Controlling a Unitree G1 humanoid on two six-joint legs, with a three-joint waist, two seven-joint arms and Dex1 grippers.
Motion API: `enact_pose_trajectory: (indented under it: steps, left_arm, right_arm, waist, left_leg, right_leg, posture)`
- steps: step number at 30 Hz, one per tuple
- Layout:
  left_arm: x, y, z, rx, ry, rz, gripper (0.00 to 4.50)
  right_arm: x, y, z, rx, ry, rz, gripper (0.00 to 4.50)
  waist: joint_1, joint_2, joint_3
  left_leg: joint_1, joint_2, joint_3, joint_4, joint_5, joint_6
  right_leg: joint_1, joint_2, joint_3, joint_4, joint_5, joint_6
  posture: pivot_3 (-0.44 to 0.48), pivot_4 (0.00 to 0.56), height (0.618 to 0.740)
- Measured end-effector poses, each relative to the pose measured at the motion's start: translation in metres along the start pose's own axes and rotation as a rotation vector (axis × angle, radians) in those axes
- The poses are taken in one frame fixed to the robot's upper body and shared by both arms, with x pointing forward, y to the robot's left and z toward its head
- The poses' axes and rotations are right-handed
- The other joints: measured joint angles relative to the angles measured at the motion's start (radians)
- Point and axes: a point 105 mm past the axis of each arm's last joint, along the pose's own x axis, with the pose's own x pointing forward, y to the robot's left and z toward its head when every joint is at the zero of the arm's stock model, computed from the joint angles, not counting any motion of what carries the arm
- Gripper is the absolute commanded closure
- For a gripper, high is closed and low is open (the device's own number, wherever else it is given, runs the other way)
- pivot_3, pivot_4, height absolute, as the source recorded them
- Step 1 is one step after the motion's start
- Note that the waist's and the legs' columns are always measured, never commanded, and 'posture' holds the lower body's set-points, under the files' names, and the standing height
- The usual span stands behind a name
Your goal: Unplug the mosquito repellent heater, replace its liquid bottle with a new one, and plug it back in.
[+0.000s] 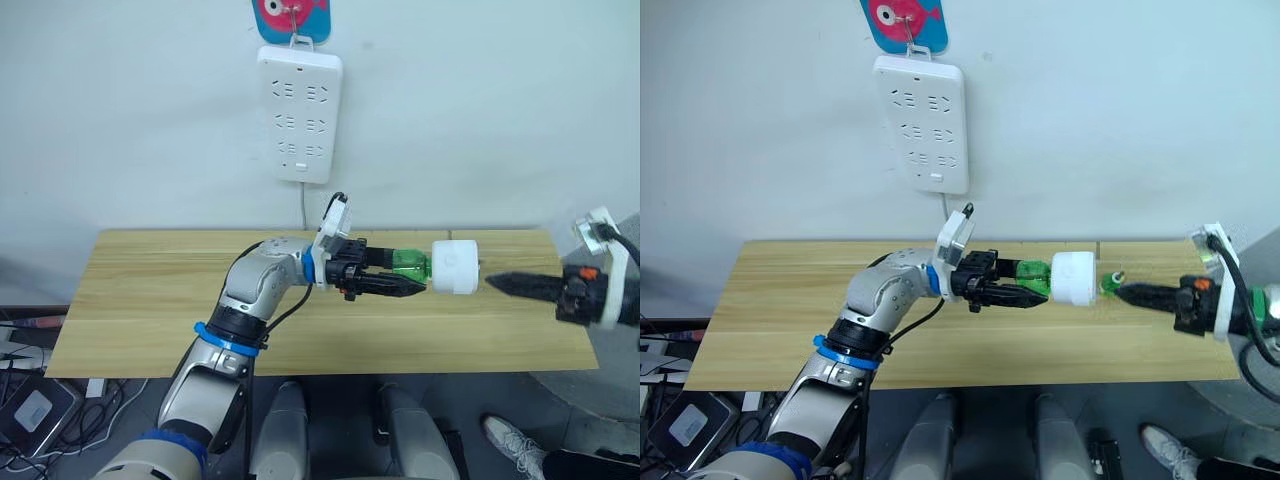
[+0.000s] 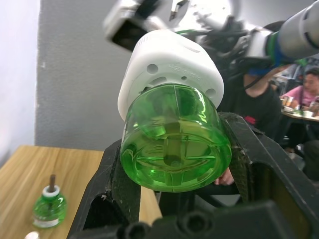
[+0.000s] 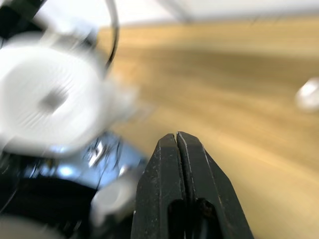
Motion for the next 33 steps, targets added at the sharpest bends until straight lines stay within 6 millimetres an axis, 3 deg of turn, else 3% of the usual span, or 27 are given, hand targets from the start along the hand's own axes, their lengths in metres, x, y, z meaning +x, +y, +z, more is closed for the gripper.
enact_pose_trajectory:
  steps: [3, 7, 16, 19, 33]
  left_arm:
    - [-0.001, -0.002, 0.001, -0.004, 0.005, -0.003, 2.25]
    - [0.0, -0.003, 0.003, -0.009, 0.0, -0.008, 2.25]
    - [-0.001, 0.008, 0.007, 0.04, -0.026, 0.078, 2.25]
    - [0.001, 0.011, 0.005, 0.035, -0.029, 0.088, 2.25]
    - [0.003, 0.01, 0.002, 0.063, -0.007, 0.07, 2.25]
  right_arm:
    - [0.014, -0.007, 0.005, 0.024, -0.034, 0.022, 4.46]
    - [0.027, 0.002, 0.002, 0.049, -0.029, 0.09, 4.46]
    - [0.032, 0.059, -0.027, 0.115, 0.065, 0.297, 4.46]
    - [0.031, 0.075, -0.024, 0.11, 0.036, 0.33, 4.46]
    - [0.026, 0.104, 0.0, -0.052, -0.004, 0.416, 4.46]
  waist:
    - [0.002, 0.0, 0.0]
    - [0.005, 0.0, 0.0]
    - [0.007, 0.0, 0.0]
    - [0.006, 0.0, 0.0]
    - [0.004, 0.0, 0.0]
  left_leg:
    - [-0.001, 0.0, 0.0, -0.001, 0.0, 0.0]
    - [-0.001, 0.0, 0.0, -0.002, 0.0, 0.0]
    - [-0.001, -0.001, -0.001, -0.002, 0.0, 0.0]
    - [-0.001, -0.001, -0.001, -0.001, 0.0, 0.0]
    - [-0.001, -0.001, -0.001, -0.001, 0.0, 0.0]
  right_leg:
    - [-0.001, 0.0, 0.0, 0.0, 0.0, 0.0]
    - [-0.001, 0.0, 0.0, 0.0, 0.0, 0.0]
    - [0.0, -0.002, 0.0, 0.0, 0.0, 0.0]
    - [0.0, -0.001, 0.0, 0.0, 0.0, 0.0]
    - [0.0, -0.001, -0.001, 0.0, 0.0, 0.0]
  posture:
    - [0.171, 0.309, 0.74]
    - [0.18, 0.309, 0.74]
    - [0.177, 0.305, 0.74]
    - [0.167, 0.299, 0.74]
    - [0.146, 0.296, 0.74]
